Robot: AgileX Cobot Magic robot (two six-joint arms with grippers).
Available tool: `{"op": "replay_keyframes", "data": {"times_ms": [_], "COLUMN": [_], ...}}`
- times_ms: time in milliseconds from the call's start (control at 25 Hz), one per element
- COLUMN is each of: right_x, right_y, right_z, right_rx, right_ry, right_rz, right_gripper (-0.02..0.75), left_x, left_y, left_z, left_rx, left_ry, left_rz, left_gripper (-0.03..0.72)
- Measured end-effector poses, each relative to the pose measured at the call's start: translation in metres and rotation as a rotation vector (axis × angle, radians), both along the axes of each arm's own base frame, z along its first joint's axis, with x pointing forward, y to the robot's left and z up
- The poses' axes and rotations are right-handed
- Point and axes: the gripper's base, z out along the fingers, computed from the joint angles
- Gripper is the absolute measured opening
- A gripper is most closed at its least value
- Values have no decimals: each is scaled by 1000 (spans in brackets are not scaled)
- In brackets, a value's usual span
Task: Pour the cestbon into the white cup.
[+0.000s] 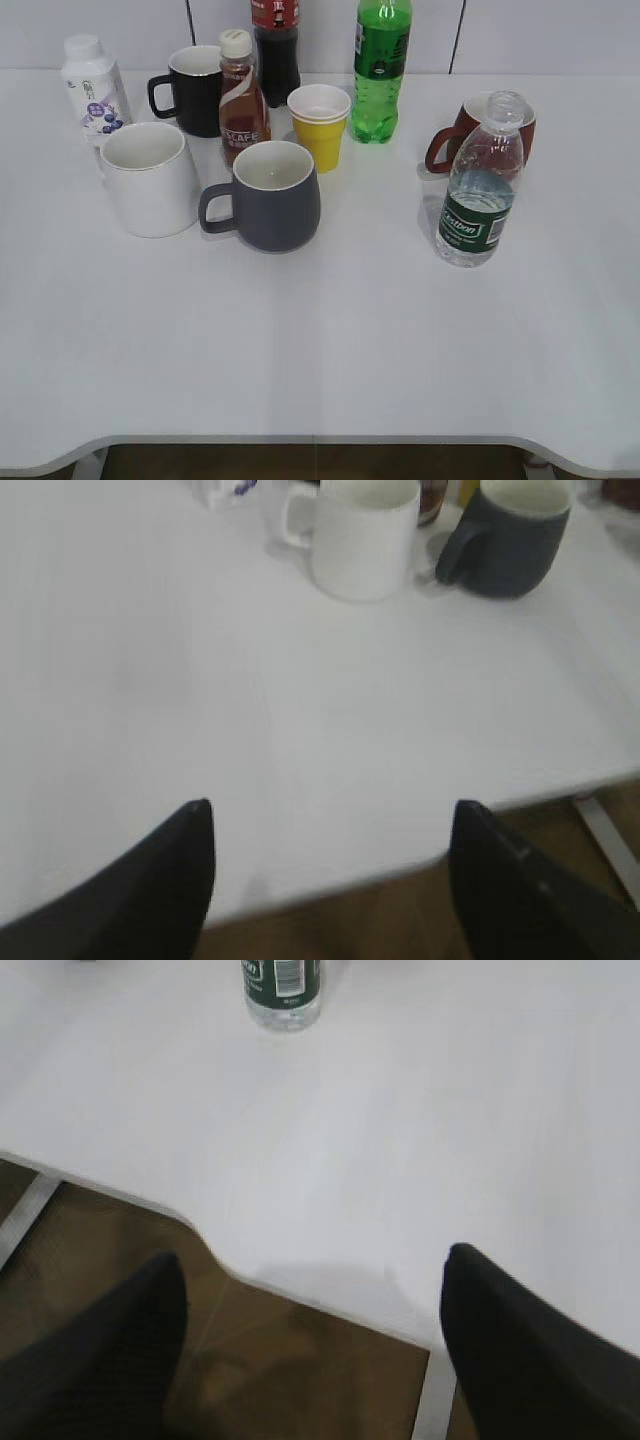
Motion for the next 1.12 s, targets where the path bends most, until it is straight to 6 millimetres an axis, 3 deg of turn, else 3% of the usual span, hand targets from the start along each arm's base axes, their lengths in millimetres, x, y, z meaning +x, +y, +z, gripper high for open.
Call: {"op": "replay_keyframes", "data": {"times_ms": [520,880,1120], "right_x": [1,-1,-15], "right_y": [1,-2,-6], "right_z": [0,0,0], "right_rx": [10,12,40], "right_ry": [-32,-48,-138], "right_rz": [2,-226,-265], "right_gripper": [594,594,594], "left_x": [7,-1,-2], "left_y": [-5,-6,-7], "left_z": [-2,-3,-2], "left_rx": [-9,-8,-10], "left_ry": [-33,-50,-51], "left_rz": [7,416,451], "left_gripper": [549,549,549]}}
